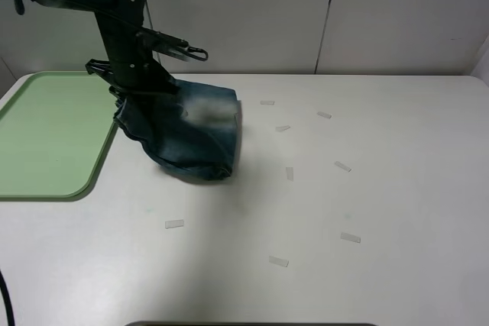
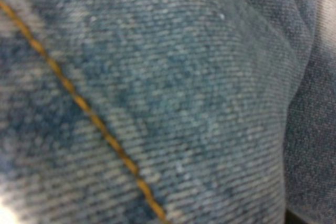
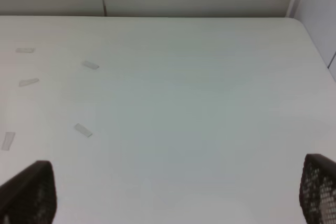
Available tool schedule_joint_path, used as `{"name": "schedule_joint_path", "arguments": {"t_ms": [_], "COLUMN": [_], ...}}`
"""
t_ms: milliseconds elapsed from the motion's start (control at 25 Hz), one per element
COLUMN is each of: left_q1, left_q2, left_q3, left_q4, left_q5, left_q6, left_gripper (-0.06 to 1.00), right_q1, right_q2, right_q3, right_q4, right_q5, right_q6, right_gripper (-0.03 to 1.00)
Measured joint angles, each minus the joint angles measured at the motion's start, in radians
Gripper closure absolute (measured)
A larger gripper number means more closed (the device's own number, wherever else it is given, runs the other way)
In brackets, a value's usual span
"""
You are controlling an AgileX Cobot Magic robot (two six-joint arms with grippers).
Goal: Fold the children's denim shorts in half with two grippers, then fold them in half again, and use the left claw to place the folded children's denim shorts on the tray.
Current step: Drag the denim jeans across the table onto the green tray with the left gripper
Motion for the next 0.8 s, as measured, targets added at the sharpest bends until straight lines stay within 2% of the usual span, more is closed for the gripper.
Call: {"name": "schedule_joint_path", "arguments": {"t_ms": [440, 800], "left_q1": [0.245, 0.427], "left_q2": [-0.010, -0.010], "left_q3": [0.000, 0.000], "left_q4": [-0.003, -0.010], "left_q5": [0.011, 0.000], "left_q6": [0.099, 0.232], "left_gripper": [0.68, 0.68], "right_q1": [0.000, 0.000], "right_q2": [0.000, 0.000], "right_q3": [0.000, 0.000], "right_q4": [0.001, 0.001], "right_q5": [0.000, 0.000], "right_q6": [0.000, 0.000], "right_gripper": [0.27, 0.27]}}
